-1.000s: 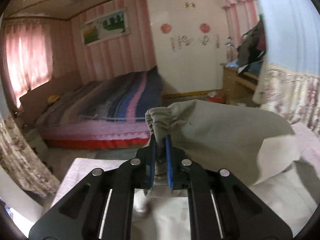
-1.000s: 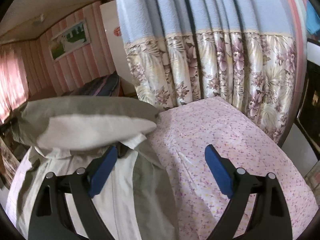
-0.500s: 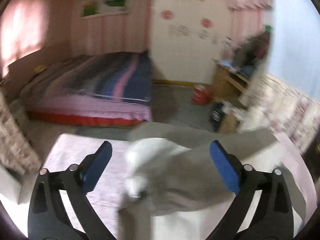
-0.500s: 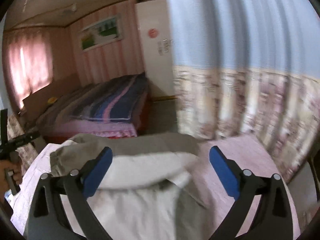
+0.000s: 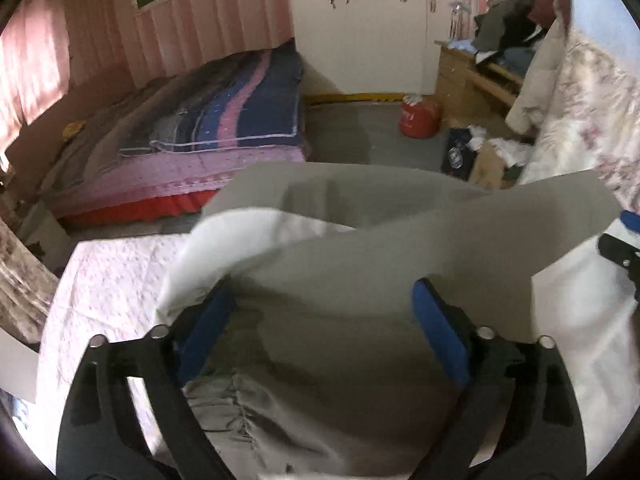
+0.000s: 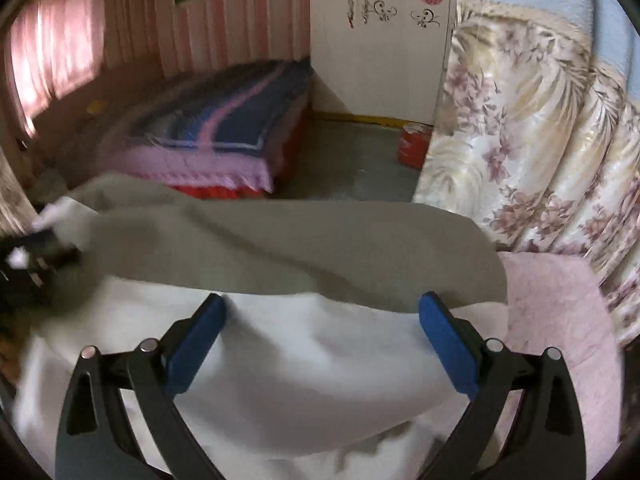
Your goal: Fold large clothes
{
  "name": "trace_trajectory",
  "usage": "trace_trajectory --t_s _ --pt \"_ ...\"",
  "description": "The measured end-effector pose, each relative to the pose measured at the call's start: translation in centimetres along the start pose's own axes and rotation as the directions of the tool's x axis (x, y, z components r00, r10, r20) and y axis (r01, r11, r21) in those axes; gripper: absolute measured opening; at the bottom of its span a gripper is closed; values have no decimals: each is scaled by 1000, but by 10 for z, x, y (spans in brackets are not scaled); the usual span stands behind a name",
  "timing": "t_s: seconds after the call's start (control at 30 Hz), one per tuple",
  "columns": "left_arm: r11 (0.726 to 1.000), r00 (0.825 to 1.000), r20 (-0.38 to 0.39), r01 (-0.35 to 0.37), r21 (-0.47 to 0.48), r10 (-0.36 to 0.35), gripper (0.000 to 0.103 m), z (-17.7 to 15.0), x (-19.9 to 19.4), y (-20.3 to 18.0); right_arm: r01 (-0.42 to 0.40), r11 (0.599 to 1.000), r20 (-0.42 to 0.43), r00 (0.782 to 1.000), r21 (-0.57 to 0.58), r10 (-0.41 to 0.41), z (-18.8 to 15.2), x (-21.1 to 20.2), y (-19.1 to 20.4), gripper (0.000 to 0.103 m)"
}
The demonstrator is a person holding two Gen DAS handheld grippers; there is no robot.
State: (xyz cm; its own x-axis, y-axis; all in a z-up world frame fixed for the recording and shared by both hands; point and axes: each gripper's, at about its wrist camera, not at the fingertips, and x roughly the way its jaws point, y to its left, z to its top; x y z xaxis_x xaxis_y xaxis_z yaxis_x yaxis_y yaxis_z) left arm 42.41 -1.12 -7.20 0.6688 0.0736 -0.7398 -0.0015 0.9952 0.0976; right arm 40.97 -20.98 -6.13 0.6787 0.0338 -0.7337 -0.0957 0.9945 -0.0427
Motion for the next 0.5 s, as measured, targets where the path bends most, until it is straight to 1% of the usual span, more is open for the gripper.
trace_trajectory --t_s 0.07,0.17,0.2,0.27,0.33,0.4,0.47,0.5 --pt "999 1000 -6 -25 43 25 84 2 12 1 18 1000 -23 1000 1 -18 -5 12 -9 98" --pt "996 999 -34 -15 85 18 85 -1 33 3 -17 1000 -71 997 17 18 -16 33 -21 101" --pt "995 999 -32 -18 98 22 85 -2 41 5 -23 999 -64 998 26 24 -16 31 -23 101" --pt "990 999 -10 -43 134 45 87 -3 48 0 -29 999 -80 996 25 31 -16 33 -24 101" --pt "988 998 -5 -59 145 60 87 0 51 -4 -19 1000 -90 996 18 21 -16 36 -24 101" --pt "987 998 4 -61 150 61 87 0 50 -4 -15 1000 -64 998 21 16 -16 30 -25 101" --pt "987 999 20 -48 151 45 87 -3 42 -5 -15 999 6 1000 33 15 -22 14 -28 101" --pt "988 999 30 -38 152 34 88 -6 34 -5 12 999 29 1000 32 -13 -27 1 -31 101"
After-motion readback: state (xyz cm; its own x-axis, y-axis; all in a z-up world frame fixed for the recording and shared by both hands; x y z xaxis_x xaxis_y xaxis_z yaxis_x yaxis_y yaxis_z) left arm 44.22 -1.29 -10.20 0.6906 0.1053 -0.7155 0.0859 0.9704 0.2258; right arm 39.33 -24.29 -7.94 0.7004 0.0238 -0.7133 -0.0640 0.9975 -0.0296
